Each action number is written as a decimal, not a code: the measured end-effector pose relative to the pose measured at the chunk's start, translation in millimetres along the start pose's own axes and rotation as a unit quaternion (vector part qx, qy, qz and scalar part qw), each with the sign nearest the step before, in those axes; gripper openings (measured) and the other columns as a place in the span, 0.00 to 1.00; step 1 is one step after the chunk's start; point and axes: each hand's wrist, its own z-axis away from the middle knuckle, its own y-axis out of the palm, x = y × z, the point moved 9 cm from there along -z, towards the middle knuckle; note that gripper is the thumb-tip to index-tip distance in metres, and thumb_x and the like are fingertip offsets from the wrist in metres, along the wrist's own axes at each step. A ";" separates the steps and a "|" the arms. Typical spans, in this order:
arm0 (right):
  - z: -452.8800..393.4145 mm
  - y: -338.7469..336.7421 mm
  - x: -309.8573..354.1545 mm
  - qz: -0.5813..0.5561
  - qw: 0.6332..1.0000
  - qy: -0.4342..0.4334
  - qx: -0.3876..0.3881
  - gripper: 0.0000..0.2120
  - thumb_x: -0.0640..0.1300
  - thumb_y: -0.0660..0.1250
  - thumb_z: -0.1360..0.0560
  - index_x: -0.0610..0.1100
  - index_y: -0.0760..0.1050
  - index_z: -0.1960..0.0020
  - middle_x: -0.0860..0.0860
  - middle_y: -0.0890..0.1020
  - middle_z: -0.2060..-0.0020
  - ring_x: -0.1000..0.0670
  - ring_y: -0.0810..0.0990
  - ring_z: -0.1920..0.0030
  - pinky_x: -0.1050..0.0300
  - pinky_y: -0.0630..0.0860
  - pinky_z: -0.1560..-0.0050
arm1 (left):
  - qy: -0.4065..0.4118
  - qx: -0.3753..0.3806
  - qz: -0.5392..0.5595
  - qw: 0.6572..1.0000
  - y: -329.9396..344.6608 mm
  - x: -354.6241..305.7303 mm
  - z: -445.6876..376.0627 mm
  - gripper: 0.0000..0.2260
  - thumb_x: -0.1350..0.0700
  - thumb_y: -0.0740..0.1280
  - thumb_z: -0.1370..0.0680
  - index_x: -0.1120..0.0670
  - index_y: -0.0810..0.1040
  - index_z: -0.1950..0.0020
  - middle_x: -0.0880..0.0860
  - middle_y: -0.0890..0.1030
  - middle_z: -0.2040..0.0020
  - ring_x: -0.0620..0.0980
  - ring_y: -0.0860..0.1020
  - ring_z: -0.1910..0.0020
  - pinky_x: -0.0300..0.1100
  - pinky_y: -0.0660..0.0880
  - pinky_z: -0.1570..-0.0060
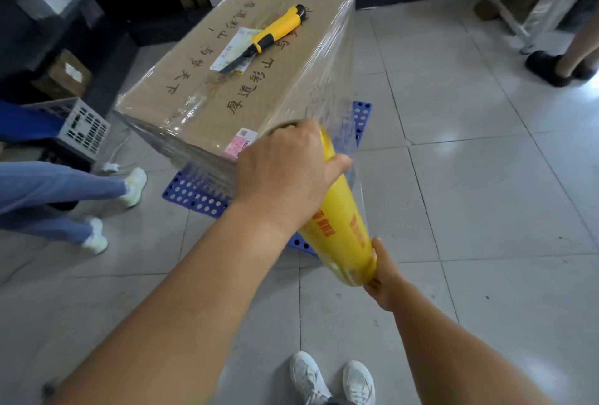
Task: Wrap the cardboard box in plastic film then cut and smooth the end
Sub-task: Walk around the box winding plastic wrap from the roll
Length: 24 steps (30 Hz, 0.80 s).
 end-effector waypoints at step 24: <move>9.1 59.0 -102.4 0.004 1.000 0.004 0.019 0.29 0.70 0.60 0.29 0.47 0.74 0.41 0.47 0.80 0.45 0.52 0.74 0.55 0.61 0.71 0.60 | -0.039 0.028 -0.016 0.999 2.2 103.4 73.5 0.19 0.40 0.67 0.28 0.54 0.72 0.48 0.58 0.79 0.50 0.60 0.77 0.53 0.45 0.64 0.62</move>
